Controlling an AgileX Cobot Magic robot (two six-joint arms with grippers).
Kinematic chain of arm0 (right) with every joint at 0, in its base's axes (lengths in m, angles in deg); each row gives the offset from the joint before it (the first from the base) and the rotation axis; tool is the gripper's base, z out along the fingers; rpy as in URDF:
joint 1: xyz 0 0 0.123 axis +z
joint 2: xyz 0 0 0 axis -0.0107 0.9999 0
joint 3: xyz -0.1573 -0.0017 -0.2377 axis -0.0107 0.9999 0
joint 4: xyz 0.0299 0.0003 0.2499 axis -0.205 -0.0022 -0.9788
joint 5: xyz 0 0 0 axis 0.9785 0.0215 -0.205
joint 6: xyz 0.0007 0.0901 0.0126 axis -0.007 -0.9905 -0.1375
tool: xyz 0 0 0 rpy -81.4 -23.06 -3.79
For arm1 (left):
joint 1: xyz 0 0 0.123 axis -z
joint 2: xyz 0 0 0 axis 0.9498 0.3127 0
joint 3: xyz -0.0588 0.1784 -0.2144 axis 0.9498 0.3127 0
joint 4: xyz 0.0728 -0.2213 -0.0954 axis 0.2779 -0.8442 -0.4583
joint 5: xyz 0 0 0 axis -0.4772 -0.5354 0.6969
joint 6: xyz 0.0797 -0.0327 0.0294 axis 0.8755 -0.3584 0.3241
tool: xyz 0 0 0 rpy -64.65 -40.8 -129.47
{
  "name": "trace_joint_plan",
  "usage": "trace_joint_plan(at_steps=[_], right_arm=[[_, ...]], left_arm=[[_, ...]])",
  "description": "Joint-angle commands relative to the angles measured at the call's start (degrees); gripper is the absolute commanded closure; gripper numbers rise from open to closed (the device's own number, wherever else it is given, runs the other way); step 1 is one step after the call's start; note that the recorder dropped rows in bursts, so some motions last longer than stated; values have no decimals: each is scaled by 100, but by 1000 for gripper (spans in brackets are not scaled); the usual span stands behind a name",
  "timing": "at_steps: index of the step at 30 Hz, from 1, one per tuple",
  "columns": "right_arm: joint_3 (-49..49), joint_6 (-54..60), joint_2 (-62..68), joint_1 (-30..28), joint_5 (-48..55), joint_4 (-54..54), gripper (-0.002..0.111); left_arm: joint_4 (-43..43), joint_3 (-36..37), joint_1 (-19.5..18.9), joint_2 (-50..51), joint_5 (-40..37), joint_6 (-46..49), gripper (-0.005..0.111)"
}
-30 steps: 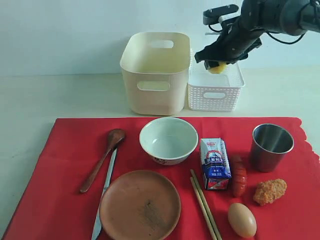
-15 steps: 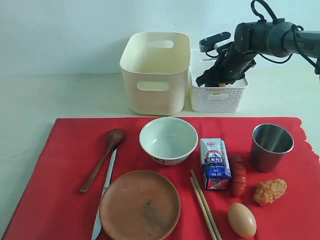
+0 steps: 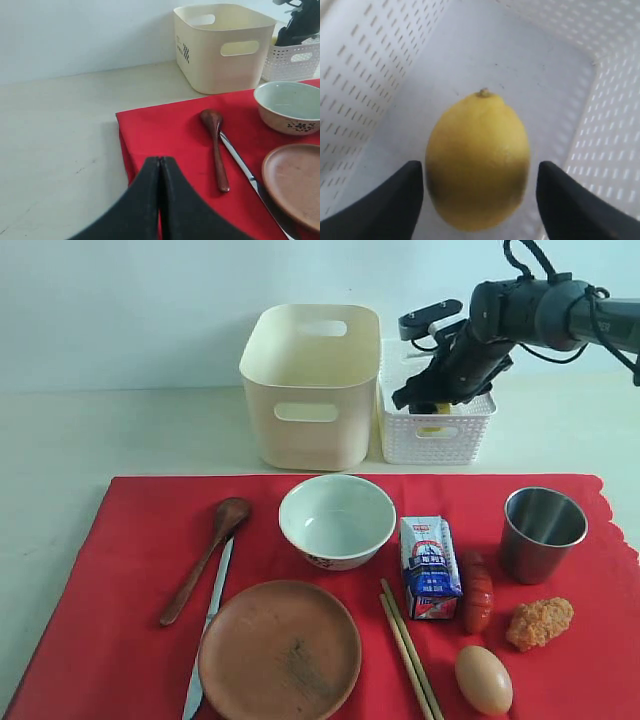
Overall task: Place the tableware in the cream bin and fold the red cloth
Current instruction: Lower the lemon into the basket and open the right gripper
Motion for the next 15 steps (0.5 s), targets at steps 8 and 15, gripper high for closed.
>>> trace_joint_plan(at_steps=[8, 15], right_arm=[[-60, -112, -745, -7, 620, 0, 43], [-60, -148, -1232, -7, 1320, 0, 44]], left_arm=[[4, 16, -19, -35, 39, -1, 107], [4, 16, -19, -35, 39, -1, 107]])
